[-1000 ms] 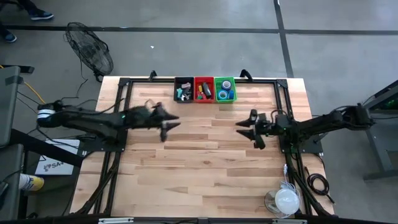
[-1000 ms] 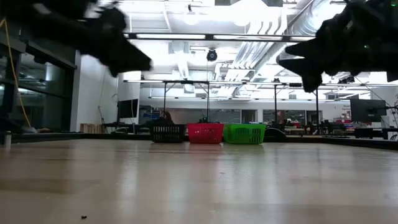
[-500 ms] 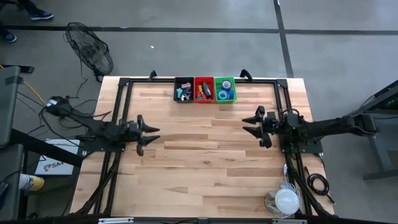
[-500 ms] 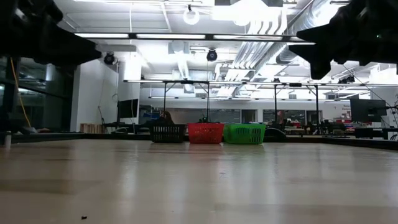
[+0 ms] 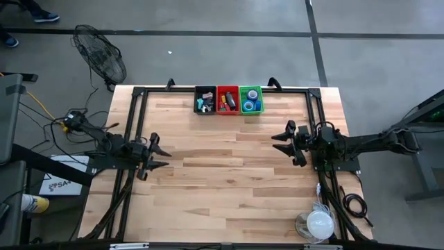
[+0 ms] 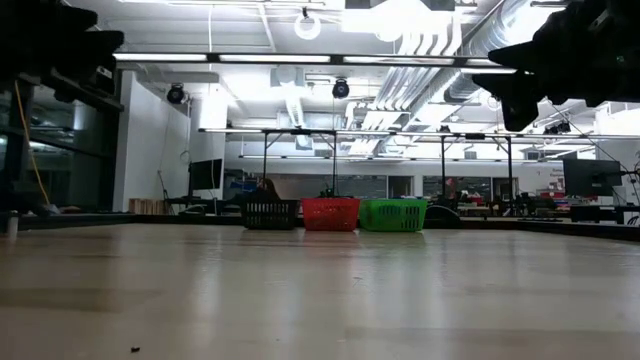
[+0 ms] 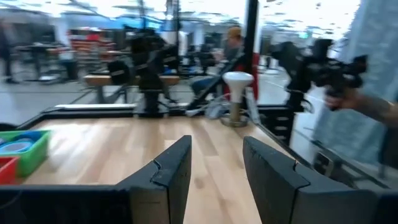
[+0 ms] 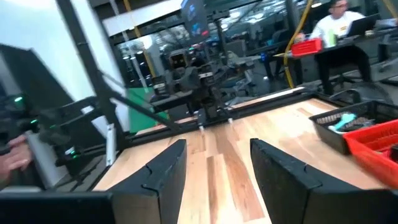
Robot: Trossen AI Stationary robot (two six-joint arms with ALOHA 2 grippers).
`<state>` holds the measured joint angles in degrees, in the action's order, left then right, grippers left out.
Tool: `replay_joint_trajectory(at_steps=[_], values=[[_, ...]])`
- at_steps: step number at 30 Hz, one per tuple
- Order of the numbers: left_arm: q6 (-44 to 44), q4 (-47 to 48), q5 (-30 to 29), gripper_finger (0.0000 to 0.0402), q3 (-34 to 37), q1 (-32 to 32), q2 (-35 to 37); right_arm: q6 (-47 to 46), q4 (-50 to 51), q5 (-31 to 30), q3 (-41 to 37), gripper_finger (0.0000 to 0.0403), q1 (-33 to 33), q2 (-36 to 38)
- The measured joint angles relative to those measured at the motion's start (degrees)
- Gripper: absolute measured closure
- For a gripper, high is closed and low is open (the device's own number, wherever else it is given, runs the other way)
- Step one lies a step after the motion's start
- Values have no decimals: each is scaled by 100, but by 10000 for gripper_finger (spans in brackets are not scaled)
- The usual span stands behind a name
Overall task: Pick and place Stapler, Stapler remover, tape
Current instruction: Return to Home Position
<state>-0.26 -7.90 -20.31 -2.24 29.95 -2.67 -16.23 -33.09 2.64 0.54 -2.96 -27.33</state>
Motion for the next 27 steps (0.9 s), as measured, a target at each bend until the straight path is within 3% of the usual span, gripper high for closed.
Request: replay_joint_trajectory(at_steps=[5,13,24,27], values=[[0,105,1059,259,0,-789,21,30,27,471,0,231,2,2],[148,462,2529,259,0,-2196,26,425,29,417,0,231,0,0],[298,942,3156,259,-28,-3232,135,-22,77,419,-1,231,0,-2],[-235,1015,2820,259,-33,-3306,96,-22,77,419,-2,231,0,-2]])
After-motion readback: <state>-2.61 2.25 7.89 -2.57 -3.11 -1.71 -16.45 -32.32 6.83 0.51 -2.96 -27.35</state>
